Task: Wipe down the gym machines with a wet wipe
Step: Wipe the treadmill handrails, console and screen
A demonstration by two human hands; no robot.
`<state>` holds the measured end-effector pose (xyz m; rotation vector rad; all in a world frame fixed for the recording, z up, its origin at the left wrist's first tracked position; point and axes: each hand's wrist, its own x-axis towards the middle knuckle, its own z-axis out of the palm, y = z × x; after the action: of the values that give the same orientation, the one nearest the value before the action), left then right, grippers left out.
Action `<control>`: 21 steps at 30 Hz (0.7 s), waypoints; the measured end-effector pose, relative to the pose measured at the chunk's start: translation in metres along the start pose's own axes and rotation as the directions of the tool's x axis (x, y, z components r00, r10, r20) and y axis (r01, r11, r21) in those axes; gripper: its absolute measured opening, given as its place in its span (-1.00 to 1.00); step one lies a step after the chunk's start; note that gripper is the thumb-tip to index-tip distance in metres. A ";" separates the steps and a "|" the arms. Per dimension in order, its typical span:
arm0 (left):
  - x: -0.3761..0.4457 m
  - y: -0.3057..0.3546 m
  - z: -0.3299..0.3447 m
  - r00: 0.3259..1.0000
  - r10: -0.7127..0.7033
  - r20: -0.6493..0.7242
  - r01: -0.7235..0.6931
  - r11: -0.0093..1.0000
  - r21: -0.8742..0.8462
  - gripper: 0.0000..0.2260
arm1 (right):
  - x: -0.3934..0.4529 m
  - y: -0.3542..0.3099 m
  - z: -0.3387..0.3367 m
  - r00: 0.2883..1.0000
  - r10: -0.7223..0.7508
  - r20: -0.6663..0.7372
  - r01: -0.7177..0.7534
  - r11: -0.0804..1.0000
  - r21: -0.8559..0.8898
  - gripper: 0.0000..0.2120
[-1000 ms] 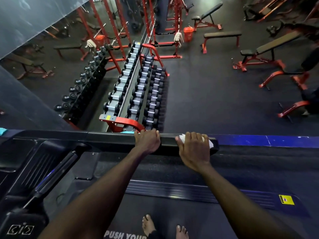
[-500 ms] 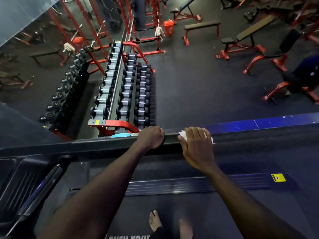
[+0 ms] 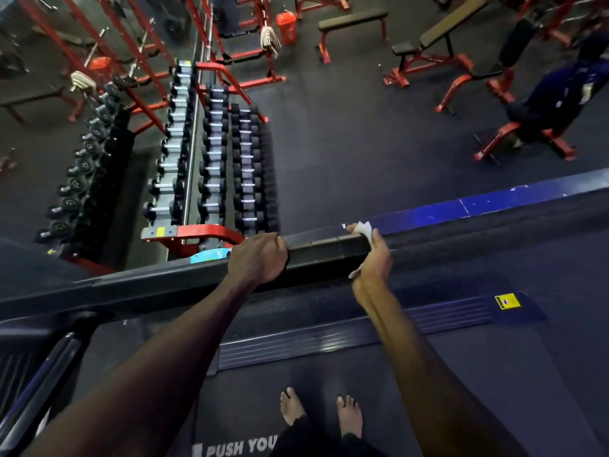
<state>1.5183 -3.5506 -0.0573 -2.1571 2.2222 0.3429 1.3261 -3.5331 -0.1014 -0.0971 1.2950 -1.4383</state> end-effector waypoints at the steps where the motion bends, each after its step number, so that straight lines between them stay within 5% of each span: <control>1: 0.000 0.000 -0.001 1.000 -0.001 -0.003 0.001 1.000 -0.004 -0.64 | 0.000 -0.003 0.000 1.000 -0.026 0.017 0.025 0.999 0.046 -0.59; 7: -0.002 0.002 -0.002 1.000 -0.003 -0.006 0.003 1.000 -0.010 -0.63 | 0.001 0.024 -0.005 0.975 0.220 -0.027 -0.218 0.973 0.071 -0.67; 12: -0.001 0.001 -0.001 1.000 -0.011 -0.026 0.010 0.999 -0.042 -0.59 | 0.004 0.016 -0.005 0.995 0.090 0.048 -0.098 0.973 0.210 -0.67; 15: -0.001 0.001 -0.001 0.999 0.000 -0.036 -0.001 0.999 -0.036 -0.61 | -0.002 0.039 0.004 0.983 0.181 -0.037 -0.169 0.961 0.218 -0.65; 21: -0.002 0.001 -0.001 0.999 0.006 -0.052 -0.008 0.999 -0.031 -0.64 | -0.003 0.026 -0.004 0.954 0.297 0.024 -0.286 0.889 0.359 -0.45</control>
<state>1.5172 -3.5488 -0.0558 -2.1991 2.2674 0.3274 1.3412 -3.5221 -0.1196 0.3540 1.0006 -1.3918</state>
